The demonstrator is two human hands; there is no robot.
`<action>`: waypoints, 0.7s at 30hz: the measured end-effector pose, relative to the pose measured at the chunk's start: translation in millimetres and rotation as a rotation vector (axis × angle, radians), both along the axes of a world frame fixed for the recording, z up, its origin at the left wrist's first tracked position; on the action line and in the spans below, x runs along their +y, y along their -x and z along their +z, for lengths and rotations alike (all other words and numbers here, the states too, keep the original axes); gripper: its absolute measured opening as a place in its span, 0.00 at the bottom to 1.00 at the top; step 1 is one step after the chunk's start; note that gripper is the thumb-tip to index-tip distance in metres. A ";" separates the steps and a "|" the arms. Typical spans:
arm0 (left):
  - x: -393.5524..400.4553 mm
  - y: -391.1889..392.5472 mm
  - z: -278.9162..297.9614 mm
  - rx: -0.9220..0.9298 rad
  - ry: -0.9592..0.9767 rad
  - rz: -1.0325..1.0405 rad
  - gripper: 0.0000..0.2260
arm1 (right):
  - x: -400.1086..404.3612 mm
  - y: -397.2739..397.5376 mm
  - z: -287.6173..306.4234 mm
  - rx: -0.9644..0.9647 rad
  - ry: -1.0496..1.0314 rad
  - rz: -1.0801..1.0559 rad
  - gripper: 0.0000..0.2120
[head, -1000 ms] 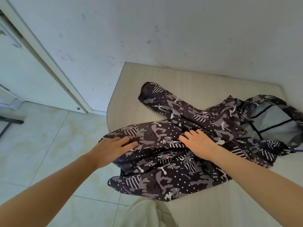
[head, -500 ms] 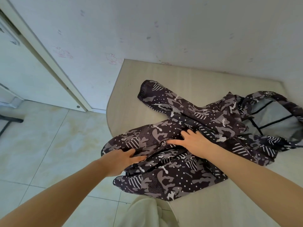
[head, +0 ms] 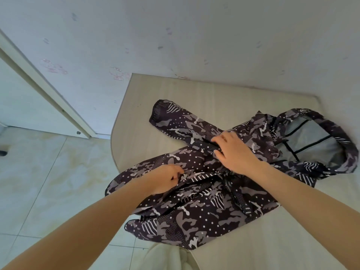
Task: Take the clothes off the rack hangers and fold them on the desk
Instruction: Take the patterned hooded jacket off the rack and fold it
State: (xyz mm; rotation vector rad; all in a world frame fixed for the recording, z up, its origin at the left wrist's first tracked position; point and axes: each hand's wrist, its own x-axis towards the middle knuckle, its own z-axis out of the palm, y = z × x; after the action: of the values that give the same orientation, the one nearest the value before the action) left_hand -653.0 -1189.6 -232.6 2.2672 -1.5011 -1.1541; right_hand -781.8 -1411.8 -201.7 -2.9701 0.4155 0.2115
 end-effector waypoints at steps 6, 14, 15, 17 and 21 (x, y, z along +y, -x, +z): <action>-70.1 22.8 -5.1 0.508 0.096 0.577 0.16 | -44.6 3.6 -12.0 0.156 -0.061 -0.278 0.32; -120.2 63.1 -1.2 0.823 0.085 0.937 0.30 | -62.9 46.3 -14.6 0.226 -0.079 -0.127 0.27; -126.1 68.6 -1.5 0.782 0.072 0.957 0.35 | -67.2 53.1 -18.0 0.179 -0.057 -0.128 0.21; -135.3 78.3 0.1 0.715 0.072 0.960 0.42 | -73.3 61.3 -15.3 -0.021 -0.153 -0.275 0.13; -146.7 90.1 7.1 0.630 0.214 0.980 0.44 | -85.3 77.9 11.2 -0.344 -0.474 -0.637 0.04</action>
State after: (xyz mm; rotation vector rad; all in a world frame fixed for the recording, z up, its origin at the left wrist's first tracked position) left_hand -743.1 -1336.4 -225.5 1.8088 -0.1908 -1.1087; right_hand -859.7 -1497.0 -190.5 -2.2165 1.0500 -0.2342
